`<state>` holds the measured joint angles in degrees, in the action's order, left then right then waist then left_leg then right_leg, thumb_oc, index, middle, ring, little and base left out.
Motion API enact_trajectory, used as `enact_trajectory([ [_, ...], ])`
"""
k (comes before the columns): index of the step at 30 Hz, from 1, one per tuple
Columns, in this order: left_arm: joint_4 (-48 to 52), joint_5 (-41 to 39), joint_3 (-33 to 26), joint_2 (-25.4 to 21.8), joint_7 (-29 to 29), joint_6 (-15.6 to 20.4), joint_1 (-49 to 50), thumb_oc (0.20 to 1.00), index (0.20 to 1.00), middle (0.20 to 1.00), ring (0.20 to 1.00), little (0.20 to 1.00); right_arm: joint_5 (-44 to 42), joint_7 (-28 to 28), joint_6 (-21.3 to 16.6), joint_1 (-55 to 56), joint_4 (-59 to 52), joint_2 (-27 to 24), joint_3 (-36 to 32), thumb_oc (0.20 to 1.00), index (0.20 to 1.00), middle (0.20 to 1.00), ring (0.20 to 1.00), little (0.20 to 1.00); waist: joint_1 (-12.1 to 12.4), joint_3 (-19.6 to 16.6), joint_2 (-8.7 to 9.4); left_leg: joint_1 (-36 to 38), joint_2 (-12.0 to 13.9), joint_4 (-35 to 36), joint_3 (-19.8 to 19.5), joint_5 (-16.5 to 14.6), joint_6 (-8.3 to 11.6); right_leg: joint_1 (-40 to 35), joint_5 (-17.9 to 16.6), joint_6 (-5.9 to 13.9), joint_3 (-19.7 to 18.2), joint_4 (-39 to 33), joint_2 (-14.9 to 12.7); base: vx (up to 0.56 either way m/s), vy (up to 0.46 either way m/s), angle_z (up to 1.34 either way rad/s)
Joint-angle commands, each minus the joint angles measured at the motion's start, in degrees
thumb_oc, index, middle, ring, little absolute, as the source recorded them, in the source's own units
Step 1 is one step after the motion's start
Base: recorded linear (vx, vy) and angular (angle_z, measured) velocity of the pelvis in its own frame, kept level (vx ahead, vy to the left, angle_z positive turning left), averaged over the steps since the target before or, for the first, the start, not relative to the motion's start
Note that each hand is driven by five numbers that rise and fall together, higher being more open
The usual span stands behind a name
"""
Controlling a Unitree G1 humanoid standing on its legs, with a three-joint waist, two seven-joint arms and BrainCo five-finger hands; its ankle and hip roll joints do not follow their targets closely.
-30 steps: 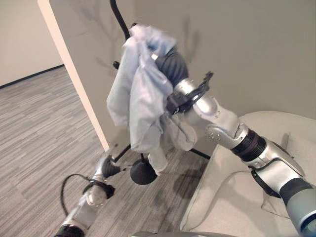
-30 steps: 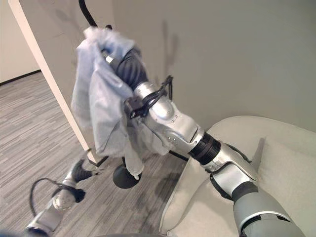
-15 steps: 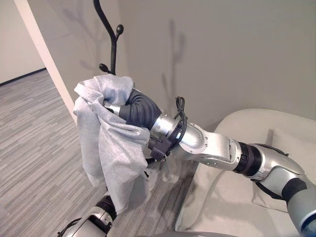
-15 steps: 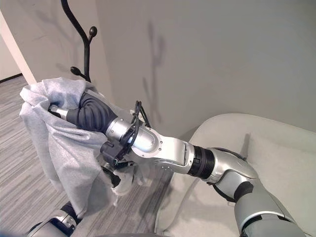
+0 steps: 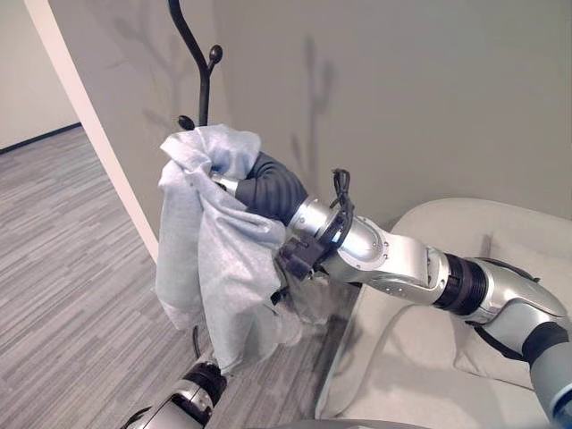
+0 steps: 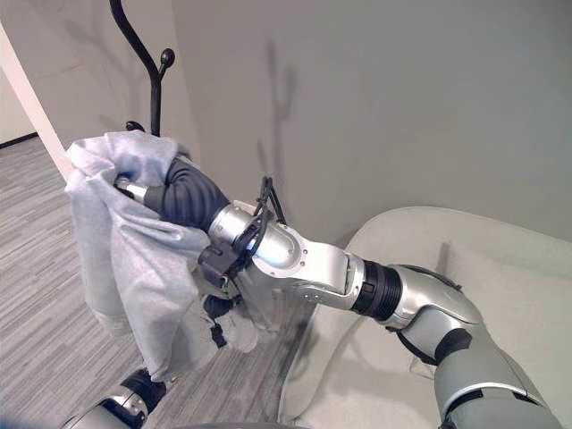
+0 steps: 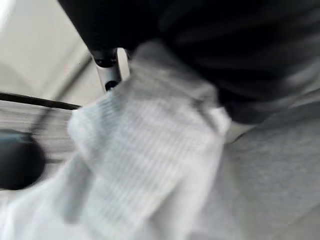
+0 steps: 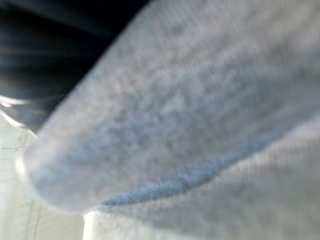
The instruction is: Hang the clothes on the sofa on the clothes rack.
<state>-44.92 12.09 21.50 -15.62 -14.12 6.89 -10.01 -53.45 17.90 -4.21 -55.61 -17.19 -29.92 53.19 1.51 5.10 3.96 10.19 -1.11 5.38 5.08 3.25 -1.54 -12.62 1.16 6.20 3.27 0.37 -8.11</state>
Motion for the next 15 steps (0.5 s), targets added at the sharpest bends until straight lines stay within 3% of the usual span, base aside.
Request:
enact_trajectory([
  [1, -2.4, -2.7, 0.1, -1.6, -2.5, -0.5, 0.3, 0.2, 0.2, 0.2, 0.2, 0.2, 0.6, 0.4, -5.7, -2.6, -1.6, -1.0, -6.9, 0.2, 0.2, 0.2, 0.2, 0.2, 1.3, -2.3, -3.41, 2.1, -0.3, -0.4, -1.0, -3.9, 4.79, 6.2, -7.6, -1.06, 0.6, 0.9, -2.9, -0.02, 0.047, -0.06],
  [3, 2.4, -3.1, -7.0, -5.8, -5.2, -0.9, 5.8, 0.2, 0.2, 0.2, 0.2, 0.2, 1.4, -0.8, -4.3, 3.9, -3.6, -3.4, -9.8, 0.2, 0.2, 0.2, 0.2, 0.2, 2.0, -1.0, -4.26, 1.7, -0.2, -0.4, -1.0, -3.1, 5.13, 7.4, -8.2, -1.32, 0.3, 0.7, -2.9, -0.02, 0.043, -0.08],
  [5, 2.8, -3.1, -7.1, -6.0, -5.1, -1.1, 6.2, 0.2, 0.2, 0.2, 0.2, 0.2, 1.5, -0.7, -4.2, 4.1, -3.8, -3.3, -9.9, 0.2, 0.2, 0.2, 0.2, 0.2, 2.1, -1.1, -4.24, 2.0, -0.2, -0.4, -0.9, -3.5, 5.16, 7.2, -7.9, -1.3, 0.2, 0.7, -2.8, -0.04, 0.032, -0.07],
  [6, 9.3, -1.6, -13.3, -11.6, -9.1, -1.9, 10.0, 0.2, 0.2, 0.2, 0.2, 0.2, 3.0, -2.2, -2.6, 9.6, -7.4, -5.5, -11.7, 0.2, 0.2, 0.2, 0.2, 0.2, 2.9, 1.2, -4.28, 1.5, -0.7, -0.4, -1.4, -2.6, 4.77, 7.7, -7.4, -2.0, -3.2, 5.8, -0.5, -0.14, 0.06, 0.0],
  [8, 10.6, -1.0, -15.1, -13.2, -10.7, -2.2, 11.0, 0.2, 0.2, 0.2, 0.2, 0.2, 3.5, -2.8, -2.3, 10.3, -8.6, -6.6, -11.9, 0.2, 0.2, 0.2, 0.2, 0.2, 3.1, 1.7, -4.59, 1.2, -0.6, -0.4, -1.4, -2.3, 4.65, 7.7, -7.1, -2.1, -3.9, 8.5, 0.7, -0.16, 0.042, 0.1],
  [9, 13.7, 0.6, -19.3, -16.7, -14.2, -2.7, 12.4, 0.2, 0.2, 0.2, 0.2, 0.2, 4.5, -3.7, -1.8, 10.4, -10.5, -9.2, -11.4, 0.2, 0.2, 0.2, 0.2, 0.2, 3.7, 2.7, -5.07, -0.4, -0.7, -1.2, -1.3, -1.4, 4.39, 6.8, -6.8, -2.18, -4.2, 15.2, 3.4, -0.2, 0.002, 0.09],
  [13, 15.0, 1.9, -24.0, -21.2, -17.8, -3.6, 14.0, 0.2, 0.2, 0.2, 0.2, 0.2, 6.2, -4.2, -1.7, 10.2, -12.7, -13.0, -10.9, 0.2, 0.2, 0.2, 0.2, 0.2, 5.0, 1.9, -4.22, -3.7, -2.2, -2.0, -2.1, -0.6, 3.95, 5.1, -6.8, -2.21, -5.6, 19.5, 7.4, -0.14, -0.031, 0.24],
  [14, 16.5, 3.2, -29.1, -25.3, -20.5, -4.5, 16.6, 0.2, 0.2, 0.2, 0.2, 0.2, 8.0, -4.9, -1.5, 10.6, -13.9, -15.2, -10.7, 0.2, 0.2, 0.2, 0.2, 0.2, 7.2, 0.8, -1.3, -5.4, -4.8, -2.3, -2.8, -0.5, 3.98, 1.8, -5.6, -3.67, -5.9, 13.9, 7.3, -0.06, -0.103, 0.2],
  [15, 16.9, 3.3, -29.4, -25.5, -20.4, -4.6, 17.0, 0.2, 0.2, 0.2, 0.2, 0.2, 8.1, -4.9, -1.5, 10.8, -14.0, -15.0, -10.8, 0.2, 0.2, 0.2, 0.2, 0.2, 7.0, 0.6, -0.98, -5.4, -4.9, -2.2, -2.8, -0.6, 3.97, 1.4, -5.8, -3.67, -5.8, 13.2, 7.2, -0.01, -0.094, 0.01],
])
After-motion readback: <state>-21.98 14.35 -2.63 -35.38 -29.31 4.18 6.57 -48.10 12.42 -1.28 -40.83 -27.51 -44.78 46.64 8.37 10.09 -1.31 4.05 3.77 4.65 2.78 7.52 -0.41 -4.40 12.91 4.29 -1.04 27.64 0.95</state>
